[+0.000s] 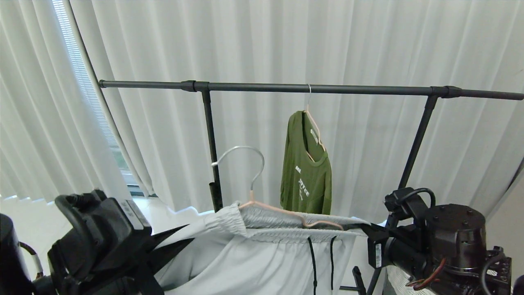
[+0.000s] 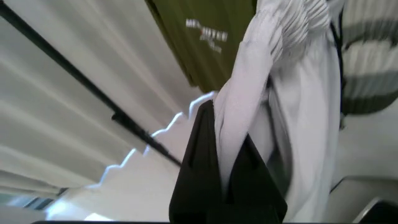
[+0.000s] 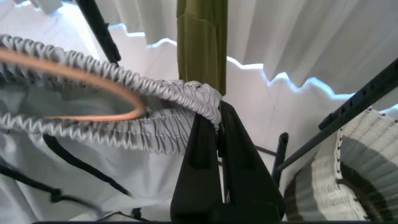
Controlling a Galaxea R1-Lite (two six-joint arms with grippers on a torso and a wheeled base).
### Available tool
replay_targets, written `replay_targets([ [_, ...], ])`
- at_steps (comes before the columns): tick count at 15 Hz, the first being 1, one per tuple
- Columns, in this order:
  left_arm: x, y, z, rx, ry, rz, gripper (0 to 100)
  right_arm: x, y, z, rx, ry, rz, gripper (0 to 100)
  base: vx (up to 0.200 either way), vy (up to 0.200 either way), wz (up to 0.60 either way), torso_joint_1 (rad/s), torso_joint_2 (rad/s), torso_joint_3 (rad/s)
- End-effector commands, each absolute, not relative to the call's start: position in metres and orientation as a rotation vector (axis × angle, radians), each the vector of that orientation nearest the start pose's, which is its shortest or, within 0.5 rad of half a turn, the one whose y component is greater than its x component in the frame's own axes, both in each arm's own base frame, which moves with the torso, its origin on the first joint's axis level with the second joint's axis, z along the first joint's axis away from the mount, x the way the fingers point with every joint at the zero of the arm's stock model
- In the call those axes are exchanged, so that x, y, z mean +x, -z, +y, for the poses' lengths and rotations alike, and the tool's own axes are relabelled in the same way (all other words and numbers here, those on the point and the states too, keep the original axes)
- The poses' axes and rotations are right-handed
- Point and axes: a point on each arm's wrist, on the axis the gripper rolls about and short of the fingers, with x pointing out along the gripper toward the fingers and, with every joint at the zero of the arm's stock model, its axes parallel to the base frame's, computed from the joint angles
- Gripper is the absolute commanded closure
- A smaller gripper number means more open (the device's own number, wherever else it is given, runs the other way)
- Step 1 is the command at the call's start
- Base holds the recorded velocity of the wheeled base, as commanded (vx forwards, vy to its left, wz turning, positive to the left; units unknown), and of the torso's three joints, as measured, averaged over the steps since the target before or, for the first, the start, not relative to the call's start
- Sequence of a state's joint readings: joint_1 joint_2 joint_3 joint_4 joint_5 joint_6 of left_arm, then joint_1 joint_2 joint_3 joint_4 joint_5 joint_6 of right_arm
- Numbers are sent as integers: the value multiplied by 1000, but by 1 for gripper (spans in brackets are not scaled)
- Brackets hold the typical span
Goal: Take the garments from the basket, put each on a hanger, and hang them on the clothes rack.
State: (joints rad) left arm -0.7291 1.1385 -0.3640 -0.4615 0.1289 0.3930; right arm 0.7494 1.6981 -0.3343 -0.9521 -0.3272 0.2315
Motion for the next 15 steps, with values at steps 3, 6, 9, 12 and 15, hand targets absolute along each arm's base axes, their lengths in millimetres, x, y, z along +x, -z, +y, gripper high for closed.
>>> replay_targets([
  [3, 115, -146, -85, 662, 581, 263, 100, 173, -114, 154, -34, -486, 358, 100, 0, 0, 0, 0, 0, 0],
  [6, 127, -149, -91, 662, 471, 294, 100, 154, -117, 147, -148, -619, 330, 100, 0, 0, 0, 0, 0, 0],
  [9, 127, -153, -93, 586, 462, 293, 100, 125, -127, 159, -199, -783, 310, 100, 0, 0, 0, 0, 0, 0],
  [12, 117, -157, -99, 521, 515, 264, 100, 106, -132, 159, -231, -868, 307, 0, 0, 0, 0, 0, 0, 0],
  [15, 108, -159, -103, 489, 571, 241, 100, 102, -137, 156, -255, -897, 280, 0, 0, 0, 0, 0, 0, 0],
])
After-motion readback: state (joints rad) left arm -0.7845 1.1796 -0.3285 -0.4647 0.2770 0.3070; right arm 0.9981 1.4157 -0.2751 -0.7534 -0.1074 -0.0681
